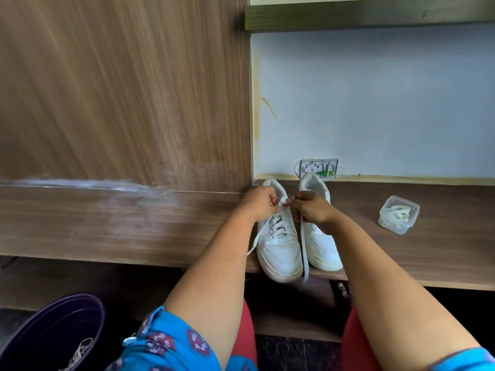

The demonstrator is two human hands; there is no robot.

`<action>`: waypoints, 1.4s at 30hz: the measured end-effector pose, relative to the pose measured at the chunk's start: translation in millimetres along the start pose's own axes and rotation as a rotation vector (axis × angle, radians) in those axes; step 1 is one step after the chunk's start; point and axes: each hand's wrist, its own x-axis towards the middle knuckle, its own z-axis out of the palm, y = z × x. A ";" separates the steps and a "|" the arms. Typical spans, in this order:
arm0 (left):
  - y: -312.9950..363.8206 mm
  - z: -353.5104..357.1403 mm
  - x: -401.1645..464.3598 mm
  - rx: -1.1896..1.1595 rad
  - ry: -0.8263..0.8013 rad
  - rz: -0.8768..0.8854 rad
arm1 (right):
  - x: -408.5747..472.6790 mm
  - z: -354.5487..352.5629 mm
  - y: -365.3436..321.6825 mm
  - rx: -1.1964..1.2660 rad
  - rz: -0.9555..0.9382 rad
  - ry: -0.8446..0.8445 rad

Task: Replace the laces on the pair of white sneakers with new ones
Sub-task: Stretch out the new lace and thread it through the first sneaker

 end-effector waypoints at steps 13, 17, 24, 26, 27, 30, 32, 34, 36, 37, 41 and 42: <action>-23.1 -31.5 -5.2 0.110 0.067 -0.119 | 10.2 -16.8 10.0 -0.504 0.009 0.273; -25.6 -25.7 -5.9 0.225 -0.002 -0.150 | 12.8 -6.3 15.6 -0.572 0.038 0.264; -15.4 -5.6 2.2 0.198 -0.047 -0.005 | 12.9 12.4 12.7 -0.628 -0.089 0.166; -15.1 -0.4 5.0 0.211 -0.036 -0.001 | 12.1 15.9 12.6 -0.613 -0.100 0.196; -15.6 1.6 5.6 0.217 -0.036 -0.004 | 12.2 16.9 13.3 -0.624 -0.103 0.198; -17.5 2.6 4.2 0.213 -0.033 -0.004 | 10.0 17.9 11.7 -0.674 -0.111 0.187; -18.5 -0.6 4.0 0.170 -0.019 0.005 | 10.5 17.3 9.3 -0.714 -0.113 0.206; -17.5 -4.3 2.8 0.156 -0.004 0.003 | 12.6 17.9 9.5 -0.759 -0.113 0.200; -17.2 -5.1 3.2 0.187 0.003 -0.008 | 11.7 20.9 6.8 -0.806 -0.091 0.164; -16.9 -5.3 2.6 0.192 0.006 -0.023 | 11.3 22.3 6.4 -0.821 -0.077 0.154; -19.4 -9.6 -0.3 0.094 -0.031 -0.088 | 9.4 14.6 1.3 -0.784 -0.015 0.123; -20.0 -11.9 -3.1 0.075 -0.088 -0.101 | 7.4 9.1 -0.6 -0.758 0.017 0.101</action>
